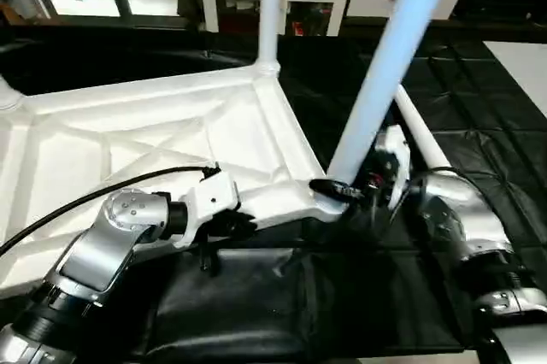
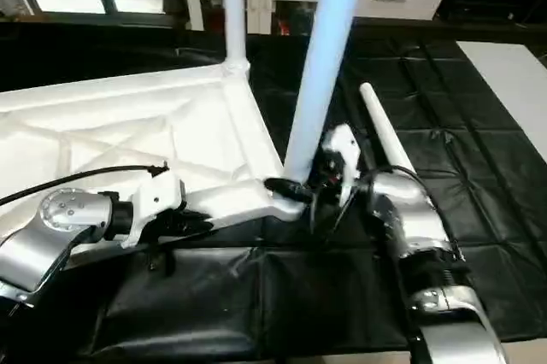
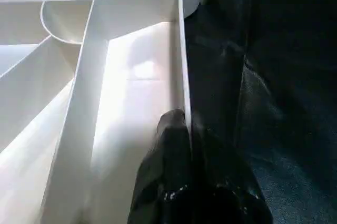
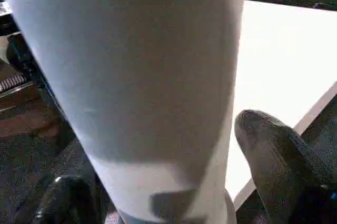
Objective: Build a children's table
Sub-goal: Rotate leg to tighten
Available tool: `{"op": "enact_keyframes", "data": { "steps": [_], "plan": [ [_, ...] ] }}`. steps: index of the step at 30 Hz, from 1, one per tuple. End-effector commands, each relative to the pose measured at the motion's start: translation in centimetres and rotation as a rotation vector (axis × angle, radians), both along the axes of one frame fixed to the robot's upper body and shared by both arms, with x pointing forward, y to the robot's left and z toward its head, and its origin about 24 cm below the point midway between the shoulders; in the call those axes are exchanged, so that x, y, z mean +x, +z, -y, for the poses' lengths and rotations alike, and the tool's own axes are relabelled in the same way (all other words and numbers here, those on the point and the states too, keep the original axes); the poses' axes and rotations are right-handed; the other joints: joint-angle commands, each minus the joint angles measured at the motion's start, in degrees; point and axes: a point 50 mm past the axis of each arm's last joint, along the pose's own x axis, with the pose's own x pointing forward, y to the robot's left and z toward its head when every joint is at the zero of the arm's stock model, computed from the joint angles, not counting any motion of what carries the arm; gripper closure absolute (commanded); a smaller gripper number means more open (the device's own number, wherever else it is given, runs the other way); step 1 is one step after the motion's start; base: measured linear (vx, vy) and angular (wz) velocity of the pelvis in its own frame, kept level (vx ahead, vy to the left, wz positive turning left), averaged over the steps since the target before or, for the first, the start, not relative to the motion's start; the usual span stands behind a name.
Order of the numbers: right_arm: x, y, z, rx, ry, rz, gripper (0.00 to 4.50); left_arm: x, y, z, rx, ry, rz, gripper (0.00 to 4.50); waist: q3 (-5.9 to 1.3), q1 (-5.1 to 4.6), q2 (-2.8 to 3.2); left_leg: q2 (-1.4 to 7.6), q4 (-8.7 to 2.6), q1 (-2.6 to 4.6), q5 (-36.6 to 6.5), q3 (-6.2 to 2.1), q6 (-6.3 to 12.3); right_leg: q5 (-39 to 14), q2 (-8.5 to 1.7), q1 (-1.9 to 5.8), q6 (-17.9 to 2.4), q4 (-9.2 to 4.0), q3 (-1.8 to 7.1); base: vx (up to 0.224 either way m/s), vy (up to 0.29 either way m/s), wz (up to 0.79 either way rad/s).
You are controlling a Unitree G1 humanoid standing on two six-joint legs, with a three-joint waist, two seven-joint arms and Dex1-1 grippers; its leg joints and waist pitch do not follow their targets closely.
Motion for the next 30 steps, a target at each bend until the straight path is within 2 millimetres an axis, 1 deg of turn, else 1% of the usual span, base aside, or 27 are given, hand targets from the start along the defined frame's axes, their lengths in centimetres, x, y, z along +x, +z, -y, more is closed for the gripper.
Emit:
{"op": "enact_keyframes", "data": {
  "steps": [1, 2, 3, 6, 9, 10, 11, 12, 13, 14, 15, 16, 17, 18, 19, 20, 21, 22, 23, 24, 25, 26, 27, 28, 29, 30],
  "plan": [
    [0.0, 0.3, 1.7, -0.007, -0.046, -0.005, 1.27, -1.4, -2.0, -0.7, 0.065, -0.048, -0.12, 4.5, -3.04, -0.17, 0.47, 4.24, -4.15, 1.77, -7.0, -1.71, 5.74, -3.21, -3.97, 2.3, -17.25, -3.41, 2.99, 0.0, 0.0, 0.0],
    [0.1, 0.3, 1.6, 0.01, -0.055, -0.008, 1.35, -1.3, -2.0, -0.7, 0.072, -0.053, -0.117, 4.5, -3.09, 0.04, 0.42, 4.26, -4.12, 1.78, -6.68, -1.68, 5.7, -2.69, -3.98, 2.31, -17.3, -3.27, 3.03, 0.0, 0.0, 0.0],
    [0.1, 0.3, 1.5, 0.013, -0.055, -0.012, 1.38, -1.3, -2.0, -0.7, 0.077, -0.056, -0.114, 4.5, -3.1, 0.12, 0.62, 4.24, -4.11, 1.76, -6.55, -1.71, 5.68, -2.53, -3.97, 2.33, -17.31, -3.22, 3.02, 0.0, 0.0, 0.0],
    [0.0, 0.1, 1.3, 0.009, -0.053, -0.015, 1.68, -1.1, -2.0, -0.7, 0.088, -0.058, -0.105, 4.5, -3.16, 0.21, 0.39, 4.18, -3.98, 1.65, -6.57, -1.61, 5.53, -2.5, -4.03, 2.38, -17.28, -3.2, 3.1, 0.0, 0.0, 0.0],
    [0.0, -0.4, 0.9, 0.0, -0.07, -0.021, 1.81, -1.0, -1.9, -0.7, 0.087, -0.056, -0.098, 4.5, -3.1, 0.3, 0.41, 4.15, -3.95, 1.53, -7.5, -1.55, 5.18, -4.11, -4.08, 2.32, -17.03, -3.37, 3.17, 0.0, 0.0, 0.0],
    [0.1, -0.6, 0.8, 0.0, -0.105, -0.032, 1.87, -1.0, -1.9, -0.7, 0.087, -0.057, -0.099, 4.5, -3.09, 0.3, 0.44, 4.18, -3.97, 1.49, -7.89, -1.59, 4.84, -5.11, -4.08, 2.34, -16.77, -3.42, 3.18, 0.0, 0.0, 0.0],
    [0.3, -1.1, 0.7, -0.012, -0.161, -0.046, 1.97, -1.0, -2.0, -0.6, 0.088, -0.052, -0.096, 4.5, -3.0, 0.24, 0.43, 4.23, -4.05, 1.54, -8.26, -1.62, 4.35, -6.41, -4.02, 2.19, -16.42, -3.54, 3.2, 0.0, 0.0, 0.0],
    [0.4, -1.2, 0.7, -0.018, -0.184, -0.051, 2.07, -1.0, -2.0, -0.5, 0.088, -0.048, -0.094, 4.5, -2.98, 0.23, 0.48, 4.26, -4.09, 1.54, -8.46, -1.67, 3.97, -7.12, -4.03, 2.2, -16.25, -3.57, 3.2, 0.0, 0.0, 0.0],
    [0.4, -1.2, 0.7, -0.018, -0.184, -0.051, 2.14, -1.0, -2.0, -0.5, 0.088, -0.048, -0.094, 4.5, -2.89, 0.19, 0.43, 4.25, -4.17, 1.64, -9.47, -1.63, 3.2, -8.75, -3.88, 2.08, -15.82, -3.75, 3.22, 0.0, 0.0, 0.0],
    [0.8, -2.0, 0.7, -0.054, -0.294, -0.063, 2.19, -0.7, -2.1, -0.2, 0.083, -0.018, -0.086, 4.5, -2.85, 0.13, 0.45, 4.24, -4.18, 1.65, -10.14, -1.63, 2.28, -10.08, -3.91, 2.01, -15.49, -3.82, 3.32, 0.0, 0.0, 0.0],
    [1.0, -2.2, 0.7, -0.06, -0.332, -0.07, 2.25, -0.6, -2.1, -0.1, 0.081, -0.008, -0.082, 4.5, -2.79, 0.13, 0.49, 4.22, -4.22, 1.68, -10.51, -1.61, 1.79, -10.83, -3.89, 1.93, -15.28, -3.91, 3.33, 0.0, 0.0, 0.0],
    [1.3, -2.8, 0.6, -0.081, -0.423, -0.081, 2.31, -0.3, -2.2, 0.3, 0.082, 0.02, -0.075, 4.5, -2.65, -0.02, 0.45, 4.24, -4.33, 1.72, -11.72, -1.62, 0.7, -12.71, -3.87, 1.77, -14.71, -4.1, 3.41, 0.0, 0.0, 0.0],
    [1.6, -3.3, 0.5, -0.095, -0.511, -0.097, 2.35, 0.0, -2.3, 0.8, 0.093, 0.056, -0.065, 4.5, -2.54, -0.1, 0.38, 4.11, -4.41, 1.7, -12.71, -1.7, 0.19, -14.48, -3.88, 1.81, -14.36, -4.32, 3.38, 0.0, 0.0, 0.0],
    [1.6, -3.3, 0.5, -0.095, -0.511, -0.097, 2.35, 0.0, -2.3, 0.8, 0.093, 0.056, -0.065, 4.5, -2.34, -0.28, 0.34, 4.11, -4.53, 1.87, -14.89, -1.8, -0.99, -18.15, -3.91, 1.59, -13.41, -4.65, 3.45, 0.0, 0.0, 0.0],
    [1.9, -3.7, 0.2, -0.1, -0.579, -0.118, 2.43, 0.4, -2.5, 1.2, 0.101, 0.092, -0.06, 4.5, -2.45, -0.29, 0.37, 3.97, -4.47, 2.05, -16.87, -2.0, -1.51, -21.59, -3.96, 1.59, -12.21, -4.92, 3.45, 0.0, 0.0, 0.0],
    [2.3, -4.2, -0.3, -0.11, -0.696, -0.152, 2.45, 1.0, -2.7, 1.9, 0.109, 0.174, -0.079, 4.5, -2.32, -0.52, 0.33, 3.94, -4.57, 2.11, -17.92, -2.11, -1.9, -23.87, -3.95, 1.38, -11.38, -5.22, 3.44, 0.0, 0.0, 0.0],
    [2.3, -4.3, -0.3, -0.11, -0.701, -0.153, 2.48, 1.0, -2.7, 1.9, 0.109, 0.177, -0.08, 4.5, -2.45, -0.65, 0.4, 4.03, -4.52, 2.28, -18.03, -2.0, -2.42, -23.68, -3.86, 1.25, -11.33, -5.13, 3.55, 0.0, 0.0, 0.0],
    [2.6, -4.5, -0.7, -0.105, -0.765, -0.176, 2.5, 1.4, -2.8, 2.4, 0.109, 0.226, -0.086, 4.5, -2.32, -0.76, 0.45, 4.0, -4.58, 2.55, -18.44, -2.07, -3.0, -24.47, -3.82, 0.9, -11.24, -5.39, 3.55, 0.0, 0.0, 0.0],
    [2.9, -4.9, -1.3, -0.089, -0.88, -0.217, 2.5, 2.2, -2.8, 3.2, 0.11, 0.319, -0.098, 4.5, -2.53, -0.9, 0.4, 3.87, -4.5, 2.46, -18.84, -2.18, -3.33, -24.66, -3.72, 0.98, -11.05, -5.3, 3.4, 0.0, 0.0, 0.0],
    [3.0, -5.2, -2.2, -0.067, -0.939, -0.246, 2.51, 2.7, -2.7, 4.2, 0.086, 0.357, -0.106, 4.5, -2.43, -1.15, 0.35, 3.87, -4.62, 2.34, -18.78, -2.16, -3.5, -24.43, -3.74, 0.98, -10.93, -5.32, 3.47, 0.0, 0.0, 0.0],
    [3.0, -5.2, -2.2, -0.067, -0.939, -0.246, 2.51, 2.7, -2.7, 4.2, 0.086, 0.357, -0.106, 4.5, -2.54, -1.11, 0.46, 3.83, -4.47, 2.67, -19.2, -2.16, -3.83, -24.12, -3.64, 0.65, -10.51, -5.5, 3.43, 0.0, 0.0, 0.0],
    [3.0, -5.3, -2.9, -0.053, -0.964, -0.262, 2.51, 2.9, -2.6, 4.8, 0.068, 0.372, -0.112, 4.5, -2.7, -1.24, 0.29, 3.64, -4.52, 2.36, -19.7, -2.2, -3.46, -23.45, -3.54, 0.97, -10.01, -5.48, 3.33, 0.0, 0.0, 0.0],
    [2.9, -5.6, -4.8, -0.017, -0.973, -0.295, 2.51, 3.2, -2.2, 6.1, 0.037, 0.37, -0.116, 4.5, -2.72, -1.27, 0.38, 3.64, -4.59, 2.18, -19.48, -2.26, -3.35, -22.66, -3.56, 1.01, -9.81, -5.4, 3.35, 0.0, 0.0, 0.0],
    [2.9, -5.6, -4.9, -0.014, -0.974, -0.298, 2.51, 3.2, -2.2, 6.2, 0.035, 0.37, -0.117, 4.5, -2.76, -1.19, 0.45, 3.68, -4.63, 2.48, -20.25, -2.22, -3.41, -21.89, -3.46, 0.67, -9.55, -5.6, 3.3, 0.0, 0.0, 0.0],
    [2.8, -5.6, -6.8, -0.005, -0.942, -0.3, 2.51, 3.5, -1.8, 7.2, 0.022, 0.356, -0.099, 4.5, -2.88, -1.36, 0.1, 3.71, -4.78, 2.3, -20.42, -2.35, -3.25, -20.82, -3.37, 0.9, -9.63, -5.42, 3.17, 0.0, 0.0, 0.0],
    [2.7, -5.4, -7.8, -0.004, -0.908, -0.284, 2.51, 3.6, -1.7, 7.7, 0.019, 0.348, -0.092, 4.5, -2.9, -1.32, 0.25, 3.61, -4.75, 2.11, -20.73, -2.42, -3.27, -20.72, -3.42, 0.92, -9.58, -5.37, 3.13, 0.0, 0.0, 0.0]
  ]
}}
